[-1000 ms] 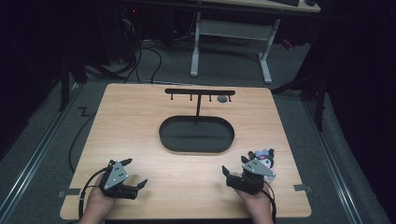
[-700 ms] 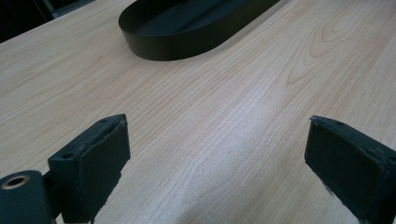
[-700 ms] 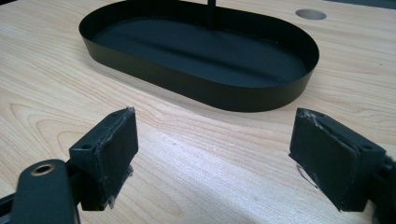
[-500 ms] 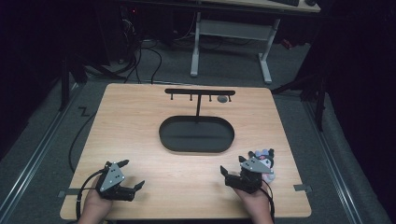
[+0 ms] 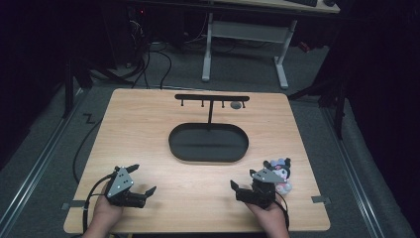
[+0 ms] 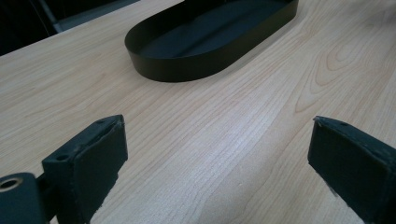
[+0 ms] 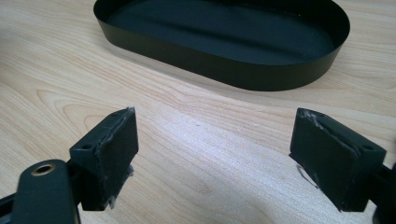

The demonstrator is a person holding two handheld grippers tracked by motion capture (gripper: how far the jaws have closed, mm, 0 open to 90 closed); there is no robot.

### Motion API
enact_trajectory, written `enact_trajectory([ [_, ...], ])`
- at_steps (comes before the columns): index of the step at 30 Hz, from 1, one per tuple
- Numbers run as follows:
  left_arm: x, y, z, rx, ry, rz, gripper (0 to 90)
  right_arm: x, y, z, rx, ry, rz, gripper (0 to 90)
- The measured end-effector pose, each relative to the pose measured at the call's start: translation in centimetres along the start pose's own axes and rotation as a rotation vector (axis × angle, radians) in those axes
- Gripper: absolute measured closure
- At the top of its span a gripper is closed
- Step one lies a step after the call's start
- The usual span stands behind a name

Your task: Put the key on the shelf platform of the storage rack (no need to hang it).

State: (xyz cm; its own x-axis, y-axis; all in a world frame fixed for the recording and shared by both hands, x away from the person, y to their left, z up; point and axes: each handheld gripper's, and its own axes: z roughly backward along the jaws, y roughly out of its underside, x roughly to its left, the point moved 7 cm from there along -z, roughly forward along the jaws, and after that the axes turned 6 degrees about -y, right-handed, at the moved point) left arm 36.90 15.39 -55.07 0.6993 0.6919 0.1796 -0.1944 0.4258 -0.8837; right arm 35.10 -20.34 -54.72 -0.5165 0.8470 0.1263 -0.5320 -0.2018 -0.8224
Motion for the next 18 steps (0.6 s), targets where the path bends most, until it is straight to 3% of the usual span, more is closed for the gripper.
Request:
enact_trajectory([
  [6, 0.0, -0.09, -0.36, 0.001, -0.005, -0.004, 4.2, -0.16, -0.12, -0.26, 0.042, 0.015, 0.029, 15.7],
  [10, 0.17, -0.11, -0.53, -0.001, -0.011, -0.002, 3.6, -0.56, 0.18, -0.38, 0.077, 0.029, -0.007, 15.9],
  [15, 0.03, 0.03, -0.6, 0.01, 0.006, 0.004, 2.9, -0.66, 0.59, -0.66, 0.128, 0.025, 0.006, 16.0],
  [18, -0.27, 0.29, -0.73, 0.03, 0.016, -0.012, 1.5, -0.73, 0.7, -0.72, 0.142, 0.026, 0.009, 16.0],
])
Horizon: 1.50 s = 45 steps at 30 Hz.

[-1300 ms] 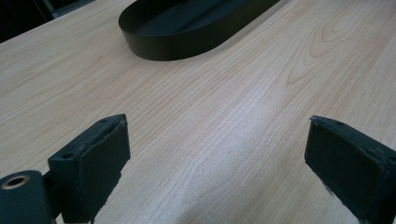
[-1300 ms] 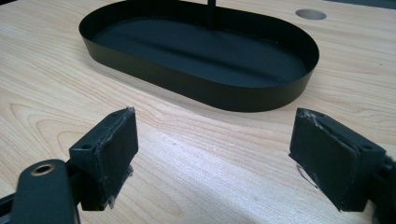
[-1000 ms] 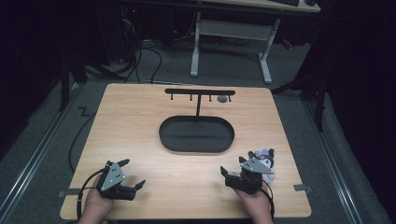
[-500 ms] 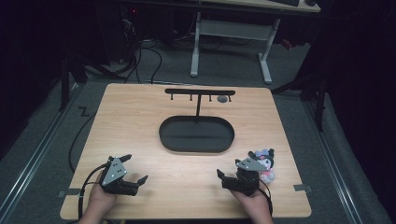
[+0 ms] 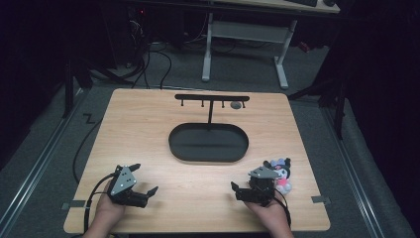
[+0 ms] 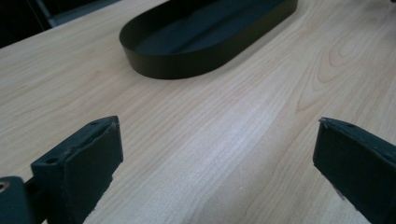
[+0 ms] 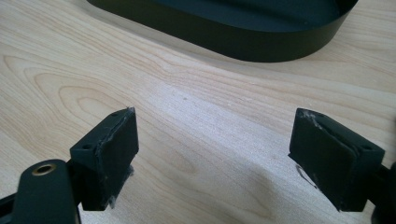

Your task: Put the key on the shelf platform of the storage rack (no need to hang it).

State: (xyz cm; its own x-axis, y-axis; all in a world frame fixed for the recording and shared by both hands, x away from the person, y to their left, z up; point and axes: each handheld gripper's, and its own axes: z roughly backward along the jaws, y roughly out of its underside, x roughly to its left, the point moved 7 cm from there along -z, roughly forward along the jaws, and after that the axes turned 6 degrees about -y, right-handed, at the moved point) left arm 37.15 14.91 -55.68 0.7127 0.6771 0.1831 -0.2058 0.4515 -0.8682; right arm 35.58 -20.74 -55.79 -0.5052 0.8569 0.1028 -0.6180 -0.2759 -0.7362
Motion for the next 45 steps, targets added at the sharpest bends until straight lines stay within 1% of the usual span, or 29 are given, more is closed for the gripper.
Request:
enact_trajectory([
  [3, 0.0, -0.1, 0.1, -0.006, 0.005, -0.001, 0.7, -0.1, 0.0, -0.1, 0.023, 0.004, 0.009, 16.1],
  [7, 0.2, 0.1, -0.1, -0.003, -0.003, -0.005, 1.8, -0.2, -0.2, 0.0, 0.07, 0.016, 0.03, 16.1],
  [8, 0.2, 0.0, -0.1, -0.004, -0.004, -0.004, 1.8, -0.2, -0.3, 0.2, 0.081, 0.018, 0.028, 16.2],
  [11, 0.3, 0.0, -0.1, -0.009, -0.011, -0.01, 1.9, -0.2, -0.4, 0.7, 0.113, -0.011, 0.034, 16.1],
  [14, 0.2, -0.1, -0.1, -0.01, -0.014, -0.009, 2.2, -0.2, -0.4, 0.9, 0.133, -0.009, 0.042, 16.1],
  [15, 0.1, -0.1, -0.1, -0.005, -0.009, -0.011, 2.5, -0.2, -0.5, 0.9, 0.139, -0.017, 0.046, 15.9],
  [16, 0.0, 0.0, 0.0, -0.001, -0.005, -0.014, 2.5, -0.3, -0.5, 0.9, 0.138, -0.024, 0.051, 15.8],
  [19, -0.3, 0.2, 0.2, 0.005, 0.001, -0.027, 2.5, -0.5, -0.6, 1.0, 0.16, -0.029, 0.055, 16.2],
  [23, 0.0, 0.3, 0.3, 0.004, -0.003, -0.014, 2.5, -0.7, -0.5, 1.0, 0.197, -0.044, 0.046, 16.2],
  [25, 0.0, 0.3, 0.3, 0.006, -0.006, -0.016, 2.7, -0.7, -0.4, 0.9, 0.227, -0.044, 0.037, 15.8],
  [27, 0.0, 0.3, 0.3, 0.0, -0.002, -0.013, 2.9, -0.7, -0.3, 0.8, 0.255, -0.055, 0.033, 15.8],
  [28, 0.0, 0.2, 0.3, -0.005, -0.002, -0.013, 2.9, -0.6, -0.3, 0.7, 0.264, -0.061, 0.037, 15.8],
  [30, 0.0, 0.0, 0.3, -0.012, -0.003, -0.01, 2.9, -0.8, -0.4, 0.5, 0.286, -0.051, 0.047, 15.7],
  [31, 0.0, 0.0, 0.2, -0.013, 0.0, -0.011, 2.9, -0.8, -0.4, 0.5, 0.294, -0.048, 0.037, 15.8],
  [32, 0.0, 0.0, 0.2, -0.008, 0.003, -0.016, 2.9, -0.7, -0.5, 0.5, 0.294, -0.055, 0.034, 15.8],
  [35, -0.1, 0.4, 0.6, -0.003, 0.005, -0.024, 3.0, -0.6, -0.9, 0.5, 0.302, -0.054, 0.038, 15.8],
  [37, 0.1, 0.5, 1.1, -0.013, -0.005, -0.01, 3.0, -0.5, -1.1, 0.5, 0.314, -0.052, 0.038, 15.9],
  [40, 0.4, 0.6, 1.6, -0.024, -0.012, 0.002, 2.6, -0.3, -1.3, 0.7, 0.348, -0.059, 0.03, 15.9],
  [43, 0.5, 0.7, 1.4, -0.015, -0.013, 0.004, 2.7, -0.4, -1.6, 1.1, 0.382, -0.058, 0.033, 16.0],
  [45, 0.4, 0.5, 1.1, -0.015, -0.013, -0.001, 2.8, -0.6, -1.8, 1.3, 0.399, -0.058, 0.018, 16.2],
])
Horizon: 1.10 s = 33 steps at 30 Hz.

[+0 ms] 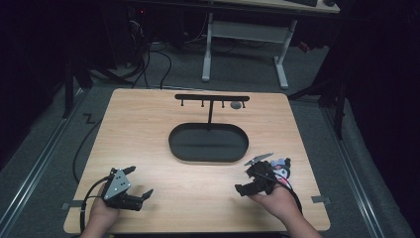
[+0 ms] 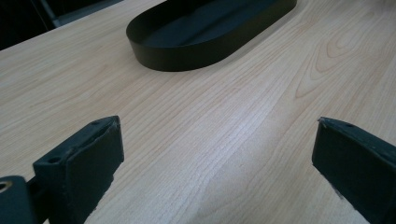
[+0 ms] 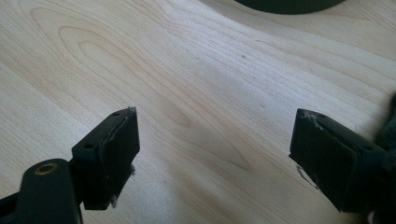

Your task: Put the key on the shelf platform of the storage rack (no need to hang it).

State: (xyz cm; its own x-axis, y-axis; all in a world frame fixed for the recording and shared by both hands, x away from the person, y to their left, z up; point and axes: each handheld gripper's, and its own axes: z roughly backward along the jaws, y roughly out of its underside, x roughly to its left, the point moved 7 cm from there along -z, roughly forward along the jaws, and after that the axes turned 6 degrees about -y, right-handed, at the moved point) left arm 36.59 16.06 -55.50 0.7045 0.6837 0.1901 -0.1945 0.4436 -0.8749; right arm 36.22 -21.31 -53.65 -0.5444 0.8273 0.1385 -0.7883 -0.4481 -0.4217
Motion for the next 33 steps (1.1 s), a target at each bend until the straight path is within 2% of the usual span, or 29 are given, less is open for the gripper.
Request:
enact_trajectory([
  [2, -0.2, -0.2, -0.4, 0.003, 0.005, -0.01, 3.0, -0.3, 0.0, 0.1, 0.02, 0.009, 0.005, 16.6],
  [7, -0.7, -0.2, -0.8, 0.015, 0.02, -0.037, 3.6, -0.9, 0.4, 0.4, 0.06, -0.001, -0.025, 19.0],
  [9, -0.7, -0.3, -0.7, 0.009, 0.019, -0.036, 3.7, -1.0, 0.6, 0.4, 0.076, -0.001, -0.047, 21.2],
  [13, -0.5, -0.6, -0.6, -0.006, 0.019, -0.023, 3.7, -1.2, 0.8, 0.3, 0.105, -0.008, -0.059, 24.4],
  [17, -0.6, -0.8, -1.0, -0.011, 0.022, -0.027, 4.6, -1.2, 0.9, 0.4, 0.138, -0.009, -0.073, 26.1],
  [20, -0.6, -1.0, -1.3, -0.013, 0.021, -0.027, 5.9, -1.2, 0.8, 0.7, 0.171, 0.002, -0.055, 26.9],
  [23, -0.9, -0.7, -1.2, -0.002, 0.029, -0.05, 6.5, -1.3, 0.8, 1.0, 0.202, 0.025, -0.05, 28.0],
  [27, -0.8, -0.7, -0.6, -0.016, 0.028, -0.028, 6.5, -1.3, 0.7, 1.2, 0.235, 0.029, -0.056, 28.8],
  [29, -0.7, -0.5, -0.4, -0.008, 0.024, -0.038, 6.4, -1.1, 0.6, 1.2, 0.247, 0.019, -0.064, 28.8],
  [30, -0.7, -0.4, -0.3, -0.007, 0.023, -0.033, 6.4, -1.1, 0.5, 1.2, 0.249, 0.016, -0.047, 28.7],
  [31, -0.5, -0.3, -0.2, -0.007, 0.018, -0.024, 6.4, -1.0, 0.5, 1.1, 0.251, 0.018, -0.057, 28.6],
  [33, -0.5, -0.2, 0.0, -0.013, 0.016, -0.011, 6.4, -0.9, 0.3, 0.9, 0.26, 0.016, -0.045, 28.1],
])
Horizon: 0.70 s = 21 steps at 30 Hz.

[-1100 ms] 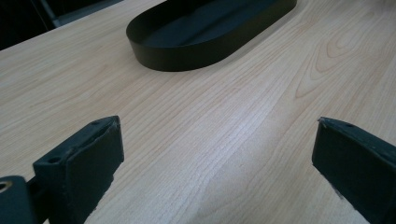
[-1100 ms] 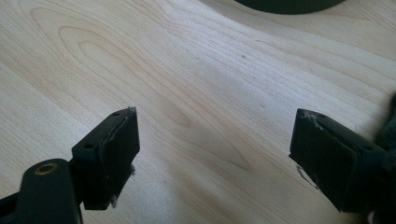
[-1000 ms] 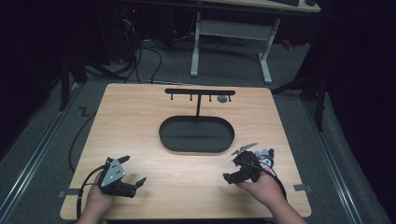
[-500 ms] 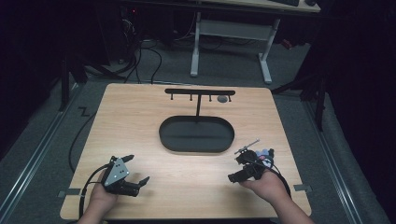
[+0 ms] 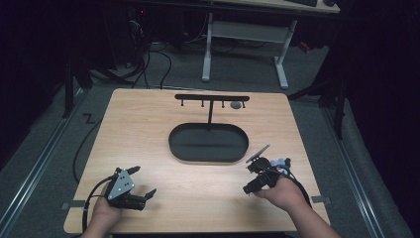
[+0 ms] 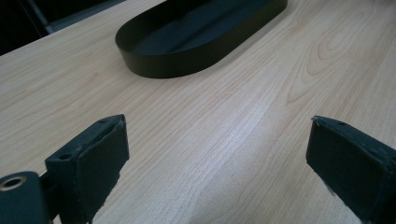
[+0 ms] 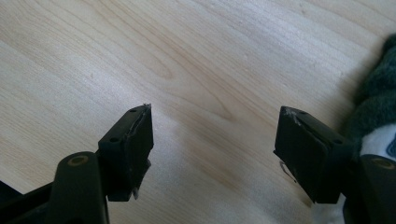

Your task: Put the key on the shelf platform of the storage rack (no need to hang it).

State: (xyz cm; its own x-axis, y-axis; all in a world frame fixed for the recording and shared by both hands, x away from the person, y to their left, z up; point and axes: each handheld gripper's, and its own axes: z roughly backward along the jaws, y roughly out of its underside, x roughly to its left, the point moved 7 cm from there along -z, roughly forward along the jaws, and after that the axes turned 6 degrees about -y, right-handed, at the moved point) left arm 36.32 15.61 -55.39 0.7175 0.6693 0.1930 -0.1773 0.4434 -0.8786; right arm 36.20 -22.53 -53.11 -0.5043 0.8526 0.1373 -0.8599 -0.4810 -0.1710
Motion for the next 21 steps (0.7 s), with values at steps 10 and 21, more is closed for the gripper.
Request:
enact_trajectory([
  [10, 0.2, 0.7, 0.8, 0.017, -0.012, 0.006, 5.9, -0.6, -0.4, 0.7, -0.02, 0.008, -0.01, 25.5],
  [21, 0.2, 1.0, 1.4, 0.025, -0.016, 0.005, 4.3, -2.3, -0.2, 3.1, -0.066, 0.051, -0.022, 23.5],
])
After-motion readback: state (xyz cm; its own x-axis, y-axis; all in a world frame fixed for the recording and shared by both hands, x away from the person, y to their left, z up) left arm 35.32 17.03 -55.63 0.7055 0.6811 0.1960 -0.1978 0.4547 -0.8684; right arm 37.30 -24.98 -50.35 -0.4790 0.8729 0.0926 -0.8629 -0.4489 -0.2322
